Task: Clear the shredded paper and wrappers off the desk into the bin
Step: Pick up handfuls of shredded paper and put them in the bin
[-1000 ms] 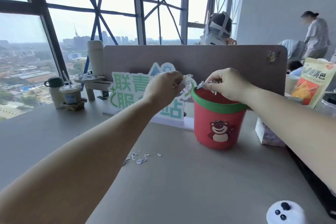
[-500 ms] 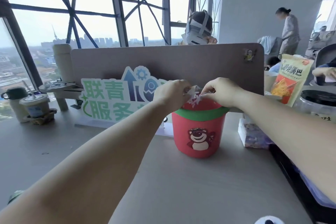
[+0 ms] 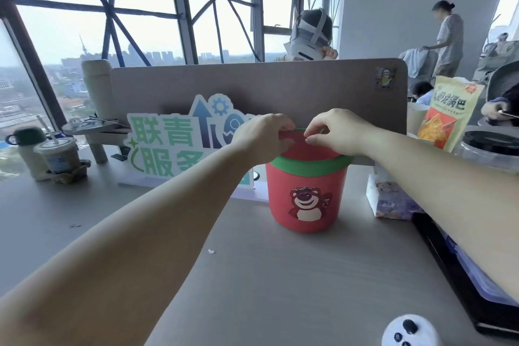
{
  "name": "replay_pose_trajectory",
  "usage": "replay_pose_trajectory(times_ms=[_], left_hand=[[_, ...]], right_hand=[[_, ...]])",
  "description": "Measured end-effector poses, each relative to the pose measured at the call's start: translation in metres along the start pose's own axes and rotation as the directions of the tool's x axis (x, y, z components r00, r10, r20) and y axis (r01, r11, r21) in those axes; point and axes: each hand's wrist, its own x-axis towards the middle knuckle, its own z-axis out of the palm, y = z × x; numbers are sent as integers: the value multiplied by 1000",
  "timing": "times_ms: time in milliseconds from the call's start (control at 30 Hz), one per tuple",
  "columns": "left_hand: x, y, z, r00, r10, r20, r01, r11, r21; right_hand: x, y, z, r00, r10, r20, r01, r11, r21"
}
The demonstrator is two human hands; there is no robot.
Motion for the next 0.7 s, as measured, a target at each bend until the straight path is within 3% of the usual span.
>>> replay_pose_trajectory(times_ms=[167,267,400,700], left_hand=[[-35,-6,-27,992,87,-89,-80,994,75],[-71,-27,-39,990,58,-132,-50,996,68],[-124,-71,-48,991,-79,-104,90,990,109],[-246,-149,-58,933,-352,-79,361,911,201]], right_hand=[[-15,-43,-3,986,-111,-127,120,991,64],[-26,-79,10,969,-180,-170,200,974,105],[-36,-116,43,971,-227,-69,235,962,137],[-59,-158,140,964,-185,192,139,964,227]])
